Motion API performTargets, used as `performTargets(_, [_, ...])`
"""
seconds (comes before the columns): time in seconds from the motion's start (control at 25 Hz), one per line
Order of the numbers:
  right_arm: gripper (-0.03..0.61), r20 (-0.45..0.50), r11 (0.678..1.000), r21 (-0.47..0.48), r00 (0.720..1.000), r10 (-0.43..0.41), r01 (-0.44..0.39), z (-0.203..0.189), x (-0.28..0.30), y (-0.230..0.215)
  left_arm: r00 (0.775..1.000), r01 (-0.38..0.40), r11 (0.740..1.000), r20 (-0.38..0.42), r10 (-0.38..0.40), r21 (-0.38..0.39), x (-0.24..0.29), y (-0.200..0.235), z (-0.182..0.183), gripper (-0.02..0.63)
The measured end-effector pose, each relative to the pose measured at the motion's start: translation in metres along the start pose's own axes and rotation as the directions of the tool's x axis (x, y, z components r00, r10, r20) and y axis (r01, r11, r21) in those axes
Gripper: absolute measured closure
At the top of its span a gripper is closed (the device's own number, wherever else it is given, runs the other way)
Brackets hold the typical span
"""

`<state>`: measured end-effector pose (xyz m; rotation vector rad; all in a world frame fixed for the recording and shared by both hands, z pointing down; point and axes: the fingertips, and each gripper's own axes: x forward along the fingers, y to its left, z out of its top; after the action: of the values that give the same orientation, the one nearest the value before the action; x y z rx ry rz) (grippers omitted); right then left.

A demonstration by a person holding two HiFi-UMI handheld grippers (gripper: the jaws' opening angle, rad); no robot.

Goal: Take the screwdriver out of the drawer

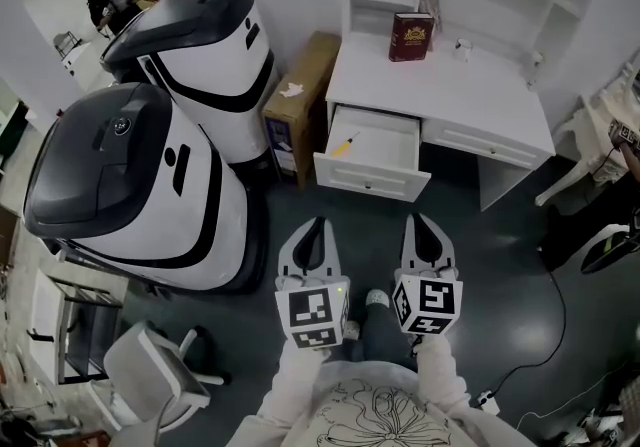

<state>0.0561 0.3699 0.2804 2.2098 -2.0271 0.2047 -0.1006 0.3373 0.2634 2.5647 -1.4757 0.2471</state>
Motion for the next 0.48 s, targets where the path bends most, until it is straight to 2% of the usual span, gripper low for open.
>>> performTargets(0.48, [0.575,-0.030,0.999,0.021,0.999,0.041,-0.041,-0.003,0.081,-0.026,0.998,-0.050,0.999,-0.029,0.050,-0.017,0.075,0.015,0.000,0.603])
